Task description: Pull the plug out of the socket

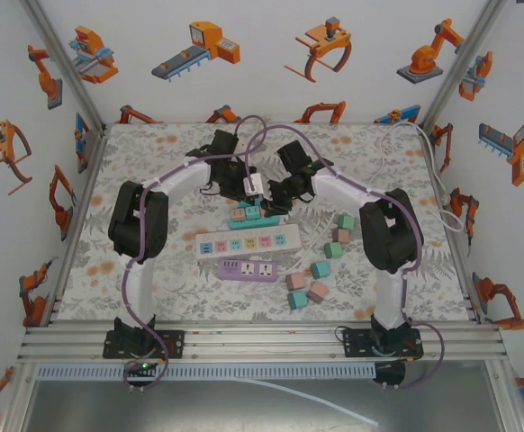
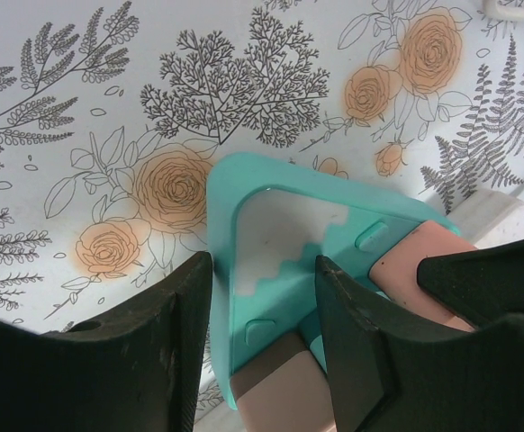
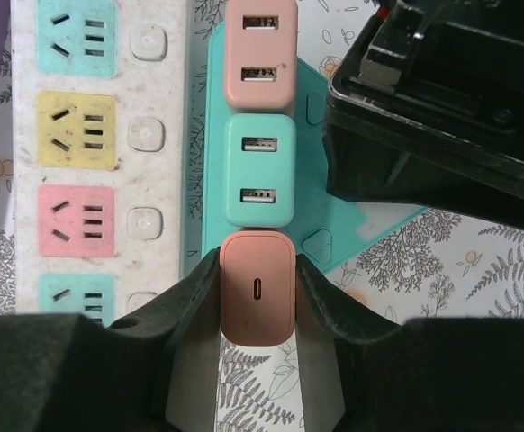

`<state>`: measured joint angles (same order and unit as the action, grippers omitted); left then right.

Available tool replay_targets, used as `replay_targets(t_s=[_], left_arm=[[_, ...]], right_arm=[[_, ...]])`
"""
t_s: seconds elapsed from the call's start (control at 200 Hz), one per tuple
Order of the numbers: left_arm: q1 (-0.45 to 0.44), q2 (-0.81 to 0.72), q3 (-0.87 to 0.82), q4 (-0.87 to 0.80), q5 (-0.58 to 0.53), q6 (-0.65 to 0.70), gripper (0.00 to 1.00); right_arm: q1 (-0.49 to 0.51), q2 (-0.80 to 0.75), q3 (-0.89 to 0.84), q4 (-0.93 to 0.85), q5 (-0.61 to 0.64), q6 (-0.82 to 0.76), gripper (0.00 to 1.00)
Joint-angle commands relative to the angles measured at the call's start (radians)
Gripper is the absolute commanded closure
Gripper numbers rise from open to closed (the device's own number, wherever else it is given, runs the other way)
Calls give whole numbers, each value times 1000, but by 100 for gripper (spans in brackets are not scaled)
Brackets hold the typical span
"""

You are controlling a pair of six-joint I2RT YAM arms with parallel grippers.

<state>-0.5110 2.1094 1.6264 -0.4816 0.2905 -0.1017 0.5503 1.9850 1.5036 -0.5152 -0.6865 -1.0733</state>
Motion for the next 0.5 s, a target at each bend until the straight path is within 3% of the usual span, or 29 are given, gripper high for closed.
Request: replay_targets(t_s=[0.0,0.28,0.411,0.496], left_arm=[[5,55,-57,-41,-143,73,52],[4,63,-64,-34,-128,81,52],[-1,43,-88,23,106,109,48],[-5,39,-102,58,190,73,42]], right_arm=[[5,-58,56,-57,-99,27,79],[38,-80,-8,-95,-15,-77,80],[30,-58,6,-91,-20,-53,80],[26,-44,15,-76,-13,-50,80]])
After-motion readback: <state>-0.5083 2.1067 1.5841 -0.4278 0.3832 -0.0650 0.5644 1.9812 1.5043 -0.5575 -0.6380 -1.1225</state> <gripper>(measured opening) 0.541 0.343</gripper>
